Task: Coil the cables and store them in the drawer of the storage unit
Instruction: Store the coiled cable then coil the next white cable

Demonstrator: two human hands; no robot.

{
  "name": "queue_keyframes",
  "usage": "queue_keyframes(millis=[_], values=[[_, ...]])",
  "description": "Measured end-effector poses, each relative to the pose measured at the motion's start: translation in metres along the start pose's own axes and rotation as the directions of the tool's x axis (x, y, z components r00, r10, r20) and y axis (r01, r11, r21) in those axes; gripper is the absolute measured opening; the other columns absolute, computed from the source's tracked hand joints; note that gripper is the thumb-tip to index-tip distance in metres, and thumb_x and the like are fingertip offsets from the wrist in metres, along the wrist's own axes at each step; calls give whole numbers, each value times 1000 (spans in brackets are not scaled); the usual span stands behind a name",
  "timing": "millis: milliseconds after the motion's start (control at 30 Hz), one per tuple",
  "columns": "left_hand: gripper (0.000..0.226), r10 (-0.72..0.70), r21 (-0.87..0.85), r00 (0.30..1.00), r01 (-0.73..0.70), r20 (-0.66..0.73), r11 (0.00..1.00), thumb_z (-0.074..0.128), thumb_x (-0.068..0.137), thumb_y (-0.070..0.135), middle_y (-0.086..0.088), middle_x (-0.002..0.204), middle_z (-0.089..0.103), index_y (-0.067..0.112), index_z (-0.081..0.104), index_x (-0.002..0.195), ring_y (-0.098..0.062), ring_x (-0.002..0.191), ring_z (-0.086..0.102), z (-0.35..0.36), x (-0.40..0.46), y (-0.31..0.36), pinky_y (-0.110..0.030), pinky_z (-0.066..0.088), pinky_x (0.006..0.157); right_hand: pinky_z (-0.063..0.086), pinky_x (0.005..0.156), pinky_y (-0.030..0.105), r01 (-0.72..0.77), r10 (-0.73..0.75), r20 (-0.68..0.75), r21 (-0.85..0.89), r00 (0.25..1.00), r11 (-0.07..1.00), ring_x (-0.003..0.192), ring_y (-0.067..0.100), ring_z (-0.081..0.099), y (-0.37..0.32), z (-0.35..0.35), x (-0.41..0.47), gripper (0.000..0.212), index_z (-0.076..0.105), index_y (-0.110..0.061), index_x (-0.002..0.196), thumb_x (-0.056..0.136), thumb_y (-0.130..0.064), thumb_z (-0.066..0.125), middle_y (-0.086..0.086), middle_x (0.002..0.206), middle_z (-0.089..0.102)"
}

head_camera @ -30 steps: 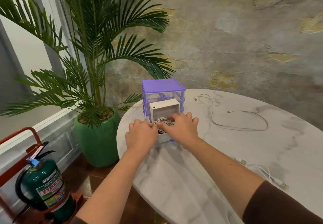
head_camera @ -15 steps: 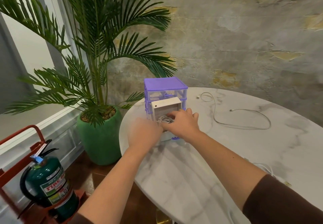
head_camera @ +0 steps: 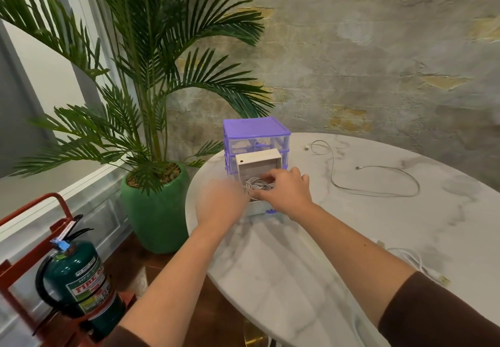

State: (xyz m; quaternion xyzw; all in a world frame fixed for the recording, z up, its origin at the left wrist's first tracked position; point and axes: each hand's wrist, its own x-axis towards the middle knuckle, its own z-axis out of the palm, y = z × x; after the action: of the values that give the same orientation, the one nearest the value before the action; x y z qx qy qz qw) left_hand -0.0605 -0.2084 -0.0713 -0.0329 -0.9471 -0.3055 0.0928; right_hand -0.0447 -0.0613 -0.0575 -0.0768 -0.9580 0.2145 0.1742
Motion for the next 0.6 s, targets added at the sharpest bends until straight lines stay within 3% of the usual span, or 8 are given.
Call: queue_keyframes(millis=[133,167,233,300,433,500,600], values=[[39,9,40,1000,-9,15,999,56,87,48,0,130,48,37,59,125,-22,122,40,-1,0,1,-43,43,96,38,100,33,-66,48,83,227,995,972,117,18,41,12,-1,3,41,65,-34,120,84,-51,67,2,115,58],[39,11,55,1000,-12,19,998,55,88,47,0,132,48,36,59,126,-23,123,39,-1,0,3,-42,41,96,42,99,32,-78,47,104,323,994,943,111,15,45,15,-3,2,38,66,-32,120,85,-44,69,3,115,60],[41,21,70,1000,-21,7,997,52,91,42,-2,135,45,33,56,130,-24,127,37,-2,-4,9,-41,38,98,45,81,17,-84,26,132,451,991,889,88,7,49,23,-12,-3,34,67,-27,120,87,-31,70,1,106,62],[43,51,53,997,-48,-63,997,51,92,34,-5,135,44,28,50,135,-25,127,37,-1,-10,18,-41,37,98,39,61,6,-71,12,123,483,992,873,70,3,46,35,-28,-11,28,69,-23,116,88,-24,69,-4,95,62],[42,191,14,957,-193,-219,981,55,90,28,-4,128,47,24,52,131,-25,120,40,7,-24,43,-38,37,95,38,57,5,-96,45,116,491,992,866,64,0,49,68,-60,-26,15,74,-18,102,88,-23,70,-5,94,67],[31,287,-16,936,-296,-204,955,56,91,32,-2,120,52,26,60,120,-23,116,43,14,-31,59,-36,37,94,39,57,7,-137,84,128,488,988,862,60,-3,51,86,-74,-35,13,74,-14,93,86,-25,73,-5,86,67],[20,417,-101,907,-421,-64,901,55,92,38,4,107,59,27,69,103,-19,106,49,28,-45,83,-35,41,92,38,51,7,-187,129,155,462,980,867,60,0,52,109,-94,-52,16,75,-13,88,85,-29,73,-5,79,68]])
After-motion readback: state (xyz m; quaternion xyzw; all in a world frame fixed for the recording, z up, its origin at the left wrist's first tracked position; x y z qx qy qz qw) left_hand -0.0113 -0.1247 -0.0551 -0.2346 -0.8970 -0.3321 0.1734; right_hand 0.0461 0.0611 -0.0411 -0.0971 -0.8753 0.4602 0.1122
